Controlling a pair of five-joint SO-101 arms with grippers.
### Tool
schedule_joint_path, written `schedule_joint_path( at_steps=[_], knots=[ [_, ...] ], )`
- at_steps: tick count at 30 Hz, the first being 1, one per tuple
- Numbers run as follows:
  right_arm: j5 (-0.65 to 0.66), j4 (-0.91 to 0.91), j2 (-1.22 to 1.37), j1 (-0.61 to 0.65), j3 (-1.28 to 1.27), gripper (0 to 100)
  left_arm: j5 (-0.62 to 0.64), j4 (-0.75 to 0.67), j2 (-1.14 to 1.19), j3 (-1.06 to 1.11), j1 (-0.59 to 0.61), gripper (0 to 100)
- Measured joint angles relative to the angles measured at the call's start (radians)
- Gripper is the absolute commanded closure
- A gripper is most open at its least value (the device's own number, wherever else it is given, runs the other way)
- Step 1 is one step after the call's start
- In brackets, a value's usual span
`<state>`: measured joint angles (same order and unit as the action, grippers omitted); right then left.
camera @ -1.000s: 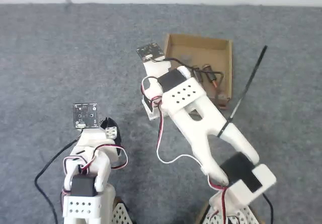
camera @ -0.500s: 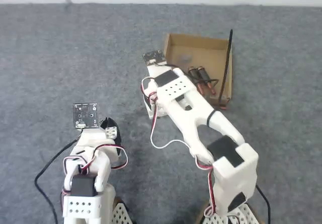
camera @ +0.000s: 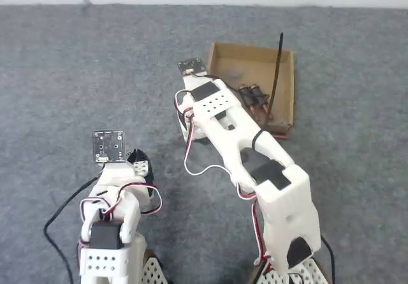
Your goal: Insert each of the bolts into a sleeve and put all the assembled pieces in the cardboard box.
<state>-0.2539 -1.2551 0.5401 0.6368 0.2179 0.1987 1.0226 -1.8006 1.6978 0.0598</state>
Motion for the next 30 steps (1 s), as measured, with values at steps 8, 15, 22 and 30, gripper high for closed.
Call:
schedule_joint_path(
  at_steps=[8,15,22,30],
  knots=[
    [-0.084,0.000,0.087,0.000,0.057,85.0,0.000,0.000,0.000,0.000,0.000,99],
    [-0.089,0.000,0.117,-0.005,0.080,99.8,0.000,0.000,0.000,0.000,0.000,99],
    [-0.089,-0.008,0.117,-0.023,0.080,99.0,0.000,0.000,0.000,0.000,0.000,99],
    [-0.089,-0.212,0.009,-0.015,0.078,99.2,0.000,0.000,0.000,0.000,0.000,99]
  ],
)
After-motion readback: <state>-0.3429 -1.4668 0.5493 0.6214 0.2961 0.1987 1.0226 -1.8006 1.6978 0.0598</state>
